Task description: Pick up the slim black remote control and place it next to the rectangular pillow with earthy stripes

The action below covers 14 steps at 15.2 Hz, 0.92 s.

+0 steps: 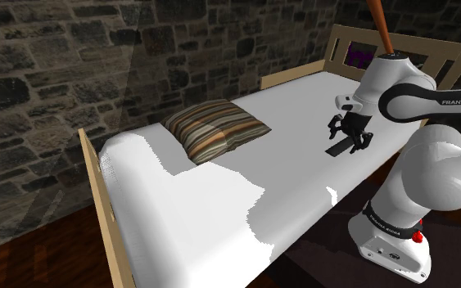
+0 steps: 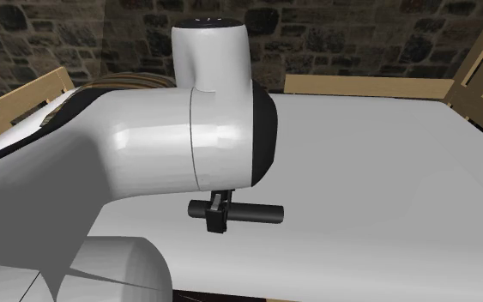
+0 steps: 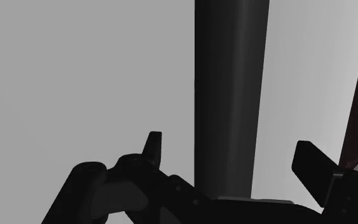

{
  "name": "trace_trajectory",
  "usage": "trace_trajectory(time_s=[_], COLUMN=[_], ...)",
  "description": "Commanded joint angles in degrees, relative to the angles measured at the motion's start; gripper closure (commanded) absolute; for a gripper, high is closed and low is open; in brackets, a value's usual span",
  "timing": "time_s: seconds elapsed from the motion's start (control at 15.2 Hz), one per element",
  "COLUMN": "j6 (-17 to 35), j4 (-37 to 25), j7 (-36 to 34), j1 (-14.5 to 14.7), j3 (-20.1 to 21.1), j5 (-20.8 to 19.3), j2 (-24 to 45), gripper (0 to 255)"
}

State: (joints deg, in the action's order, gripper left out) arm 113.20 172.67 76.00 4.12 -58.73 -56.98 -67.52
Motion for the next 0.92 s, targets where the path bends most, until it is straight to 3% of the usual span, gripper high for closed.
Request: trace_trajectory(time_s=[0.0,0.13,0.2,0.86], j6=[0.1,0.1,0.1,-0.9], j4=[0.0,0.0,0.0,-0.3], j7=[0.0,0.0,0.0,0.2], j1=[0.0,0.0,0.0,0.0], j3=[-0.1,-0.1,-0.1,0.9], j5=[-0.1,-0.1,-0.1,0.9], j2=[0.1,0.1,0.1,-0.6], gripper=[0,0,255,255])
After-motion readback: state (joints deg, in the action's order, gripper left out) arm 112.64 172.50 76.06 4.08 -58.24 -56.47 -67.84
